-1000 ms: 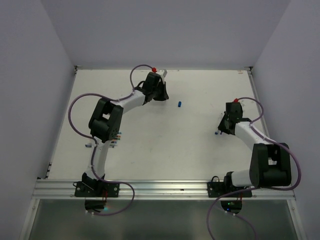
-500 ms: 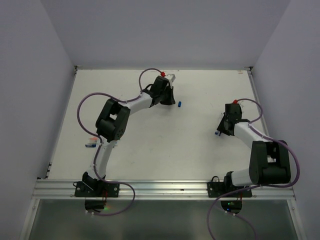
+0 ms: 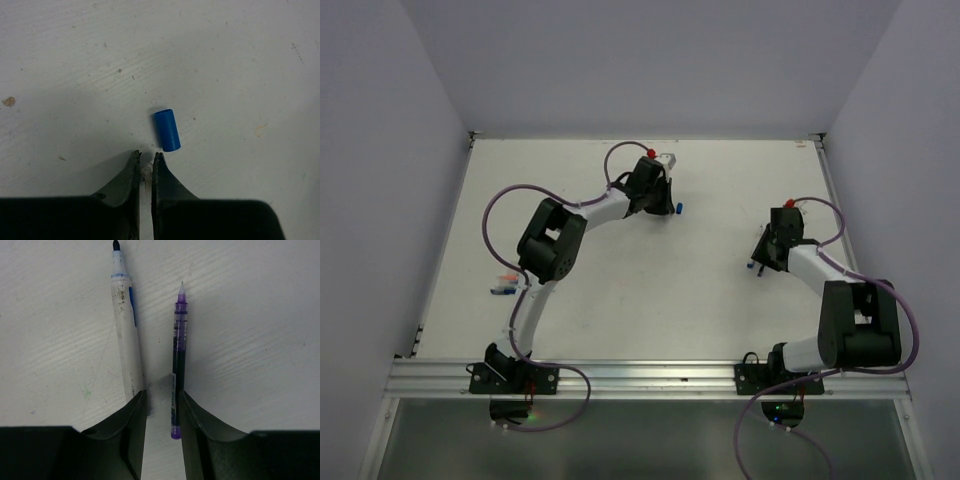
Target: Open the pen caps
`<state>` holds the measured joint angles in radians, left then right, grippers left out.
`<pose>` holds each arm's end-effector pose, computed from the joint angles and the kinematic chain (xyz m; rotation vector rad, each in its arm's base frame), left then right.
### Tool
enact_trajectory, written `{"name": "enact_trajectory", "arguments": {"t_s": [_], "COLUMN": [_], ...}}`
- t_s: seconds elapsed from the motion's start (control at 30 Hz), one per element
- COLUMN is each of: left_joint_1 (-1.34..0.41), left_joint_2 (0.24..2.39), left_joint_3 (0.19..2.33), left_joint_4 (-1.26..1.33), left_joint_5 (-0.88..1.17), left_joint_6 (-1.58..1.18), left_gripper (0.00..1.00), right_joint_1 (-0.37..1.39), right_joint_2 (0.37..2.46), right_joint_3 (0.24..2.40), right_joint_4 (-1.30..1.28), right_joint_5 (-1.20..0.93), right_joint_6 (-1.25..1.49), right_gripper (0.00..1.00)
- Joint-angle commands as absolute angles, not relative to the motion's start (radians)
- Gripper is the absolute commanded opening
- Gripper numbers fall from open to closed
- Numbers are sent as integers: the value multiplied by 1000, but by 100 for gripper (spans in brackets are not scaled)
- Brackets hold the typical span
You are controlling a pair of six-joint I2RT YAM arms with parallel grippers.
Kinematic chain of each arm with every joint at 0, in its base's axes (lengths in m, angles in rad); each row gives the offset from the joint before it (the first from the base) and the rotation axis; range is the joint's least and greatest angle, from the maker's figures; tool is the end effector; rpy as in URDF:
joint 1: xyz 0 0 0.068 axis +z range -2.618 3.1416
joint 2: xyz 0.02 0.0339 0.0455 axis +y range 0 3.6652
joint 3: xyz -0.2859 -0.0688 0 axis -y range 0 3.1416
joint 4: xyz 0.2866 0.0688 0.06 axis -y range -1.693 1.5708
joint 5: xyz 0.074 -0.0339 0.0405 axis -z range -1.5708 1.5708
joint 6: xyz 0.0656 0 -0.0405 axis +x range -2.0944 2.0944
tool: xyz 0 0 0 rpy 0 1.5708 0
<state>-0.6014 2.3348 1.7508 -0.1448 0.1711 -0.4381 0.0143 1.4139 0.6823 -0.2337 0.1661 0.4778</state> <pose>0.4830 -0.3450 0.1196 0.2872 2.3809 -0.7113 0.3077 -0.0064 0.1350 0.6415 2.4334 -0.0117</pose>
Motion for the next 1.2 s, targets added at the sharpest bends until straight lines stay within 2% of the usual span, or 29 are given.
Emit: {"name": "enact_trajectory", "arguments": {"t_s": [0.0,0.5,0.7,0.8,1.03,1.1,1.17], "left_joint_1": [-604,-603,-604,-603,-603,-603,-601], "left_joint_2": [2345,2347,2333,2321,2306,2286,2240], "left_joint_3": [1810,1809,1787,1766,1746,1723,1678], "left_joint_4": [-147,-150,-123,-104,-100,-94,-74], "left_joint_5": [175,167,161,156,141,135,124], "left_joint_6": [-452,-454,-479,-488,-492,-497,-502], "left_gripper": [1,16,26,31,37,38,41], "right_joint_1": [11,11,11,11,14,29,70], "right_joint_2": [1427,1347,1286,1258,1210,1197,1189], "right_joint_3": [683,667,666,672,686,690,703], "right_joint_4": [-204,-207,-227,-239,-268,-279,-287], "right_joint_5": [144,150,166,164,140,140,146], "right_joint_6": [471,466,457,448,423,416,407], "right_gripper": [35,39,52,64,78,98,98]}}
